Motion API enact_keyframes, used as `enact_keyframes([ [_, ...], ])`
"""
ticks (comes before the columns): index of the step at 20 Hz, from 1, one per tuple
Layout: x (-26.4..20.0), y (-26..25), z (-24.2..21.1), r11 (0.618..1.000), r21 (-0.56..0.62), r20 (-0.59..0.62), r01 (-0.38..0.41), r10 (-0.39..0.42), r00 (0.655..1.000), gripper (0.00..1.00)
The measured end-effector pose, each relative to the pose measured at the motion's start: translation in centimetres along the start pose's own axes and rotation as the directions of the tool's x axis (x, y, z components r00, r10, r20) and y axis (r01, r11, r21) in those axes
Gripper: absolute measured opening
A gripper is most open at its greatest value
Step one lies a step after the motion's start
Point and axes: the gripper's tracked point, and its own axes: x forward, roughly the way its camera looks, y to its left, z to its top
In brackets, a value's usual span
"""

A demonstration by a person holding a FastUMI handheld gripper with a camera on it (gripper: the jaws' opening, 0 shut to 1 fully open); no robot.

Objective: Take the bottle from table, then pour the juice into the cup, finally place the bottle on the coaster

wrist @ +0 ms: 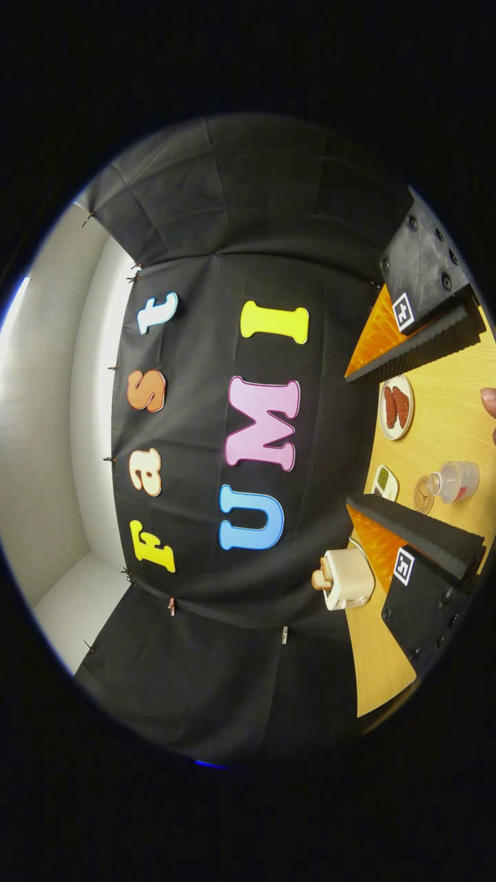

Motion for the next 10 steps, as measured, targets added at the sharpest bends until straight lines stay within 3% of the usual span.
enact_keyframes([
  [10,-1.2,1.9,-4.7,1.0,0.013,-0.013,-0.025,0.025,1.0,0.97],
])
